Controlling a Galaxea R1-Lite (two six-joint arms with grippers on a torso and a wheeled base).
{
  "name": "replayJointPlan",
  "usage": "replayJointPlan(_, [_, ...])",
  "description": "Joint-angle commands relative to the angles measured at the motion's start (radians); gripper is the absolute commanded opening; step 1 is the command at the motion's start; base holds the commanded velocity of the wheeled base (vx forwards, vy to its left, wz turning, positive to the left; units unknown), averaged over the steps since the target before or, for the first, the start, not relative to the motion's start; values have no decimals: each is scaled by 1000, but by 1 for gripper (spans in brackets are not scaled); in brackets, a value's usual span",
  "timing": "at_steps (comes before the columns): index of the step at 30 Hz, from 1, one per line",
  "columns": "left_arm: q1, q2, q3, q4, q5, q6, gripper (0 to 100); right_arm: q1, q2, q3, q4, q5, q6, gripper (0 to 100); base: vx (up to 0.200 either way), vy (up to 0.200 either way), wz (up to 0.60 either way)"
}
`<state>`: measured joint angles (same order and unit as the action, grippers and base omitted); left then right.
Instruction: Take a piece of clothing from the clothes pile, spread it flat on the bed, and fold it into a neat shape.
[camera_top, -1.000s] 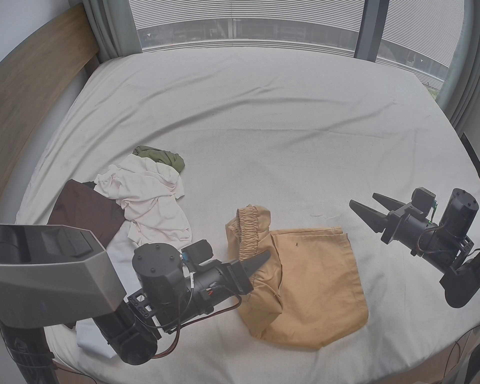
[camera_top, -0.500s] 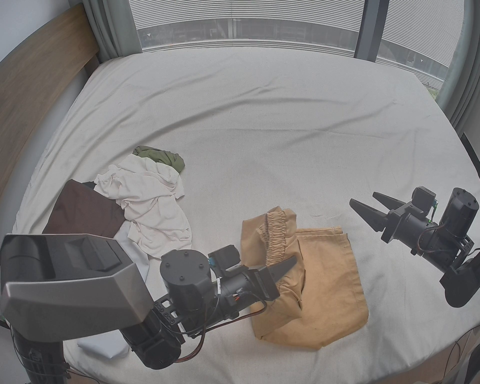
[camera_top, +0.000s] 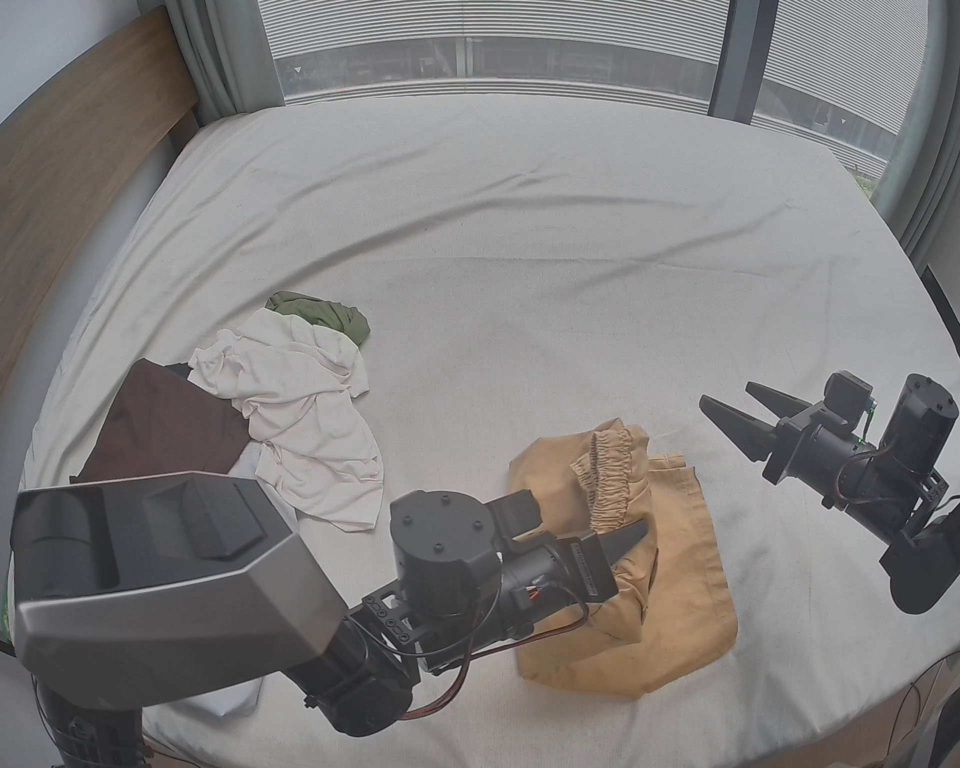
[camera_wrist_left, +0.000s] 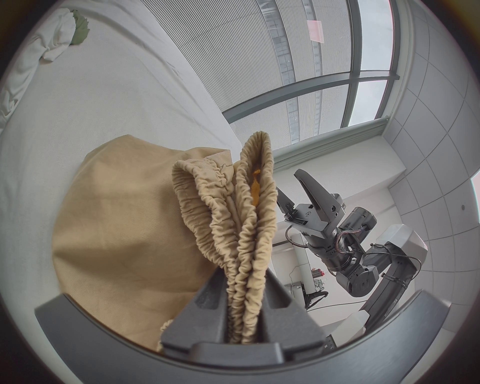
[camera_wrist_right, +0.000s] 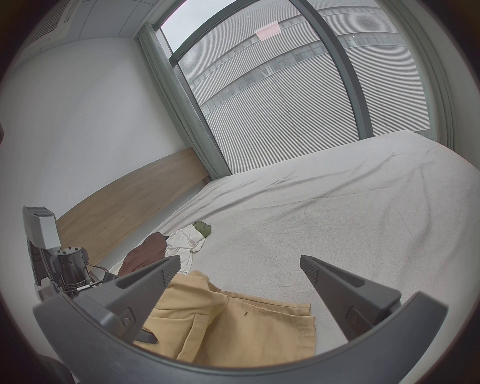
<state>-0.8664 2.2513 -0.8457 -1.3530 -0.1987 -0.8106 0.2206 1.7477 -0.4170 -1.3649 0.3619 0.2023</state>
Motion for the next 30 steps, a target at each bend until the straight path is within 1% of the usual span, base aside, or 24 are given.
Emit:
replayJointPlan(1, [-14,28,-52,26,1,-1,0,0,0,-2,0,0,0,100,0,0,0])
replayJointPlan(6, [-19,45,-87,55,1,-1,0,-3,0,-5,0,0,0,100,0,0,0])
replayJointPlan(9, [-39,60,-127,106,1,-1,0,-4,0,-9,0,0,2,100,0,0,0])
replayJointPlan(14, [-42,105,-171,132,2,-1,0,-7,0,-11,0,0,2,100,0,0,0])
replayJointPlan(20, [-42,143,-177,132,4,2,0,-7,0,-11,0,0,3,100,0,0,0])
replayJointPlan(27, [-33,145,-177,133,2,4,0,-7,0,-14,0,0,3,100,0,0,0])
replayJointPlan(28, [-33,145,-176,133,2,4,100,-7,0,-14,0,0,3,100,0,0,0])
replayJointPlan(30, [-33,145,-176,130,2,5,100,-7,0,-14,0,0,3,100,0,0,0])
